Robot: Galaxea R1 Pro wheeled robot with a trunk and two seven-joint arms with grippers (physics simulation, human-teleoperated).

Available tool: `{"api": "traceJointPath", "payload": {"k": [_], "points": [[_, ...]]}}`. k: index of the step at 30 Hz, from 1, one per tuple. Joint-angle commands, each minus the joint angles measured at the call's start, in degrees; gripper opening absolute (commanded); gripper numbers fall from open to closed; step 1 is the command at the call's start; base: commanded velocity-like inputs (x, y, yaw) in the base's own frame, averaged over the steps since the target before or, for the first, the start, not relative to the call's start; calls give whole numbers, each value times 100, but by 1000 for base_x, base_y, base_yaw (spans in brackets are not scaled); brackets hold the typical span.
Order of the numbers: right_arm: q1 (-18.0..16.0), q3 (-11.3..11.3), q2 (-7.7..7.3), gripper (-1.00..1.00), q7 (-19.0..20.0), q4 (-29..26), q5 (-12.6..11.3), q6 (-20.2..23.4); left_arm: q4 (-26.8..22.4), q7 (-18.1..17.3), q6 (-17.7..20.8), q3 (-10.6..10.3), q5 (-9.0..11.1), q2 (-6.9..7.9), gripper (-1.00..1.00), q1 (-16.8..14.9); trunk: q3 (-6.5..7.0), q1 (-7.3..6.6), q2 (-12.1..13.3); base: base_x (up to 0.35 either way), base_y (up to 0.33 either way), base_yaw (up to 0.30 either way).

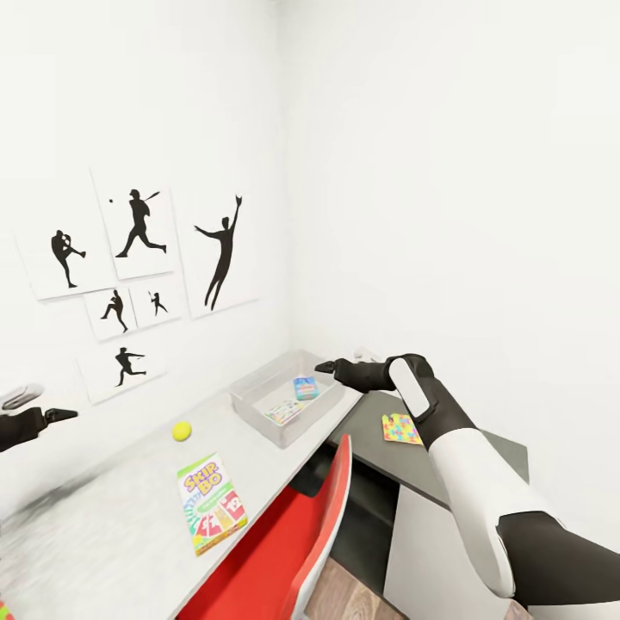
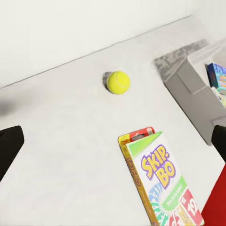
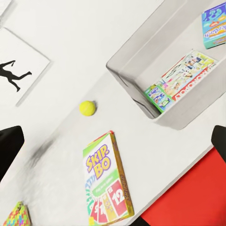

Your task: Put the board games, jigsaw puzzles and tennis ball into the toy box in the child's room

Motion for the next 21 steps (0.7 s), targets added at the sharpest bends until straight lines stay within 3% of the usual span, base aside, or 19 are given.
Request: {"api": "traceJointPath", "payload": {"k": [1, 11, 21], "points": [[-2, -4, 0, 100, 47, -1, 56, 14, 2, 14, 38, 7, 28, -2, 100, -3, -3, 2, -4, -4, 25, 0], [0, -10, -41, 100, 40, 12, 55, 5, 38, 59, 26, -20, 15, -22, 100, -3, -3, 2, -4, -1, 6, 0], [5, -13, 2, 100, 39, 5, 63, -3, 40, 61, 19, -21, 14, -44, 100, -3, -3, 2, -4, -111, 33, 0]]}}
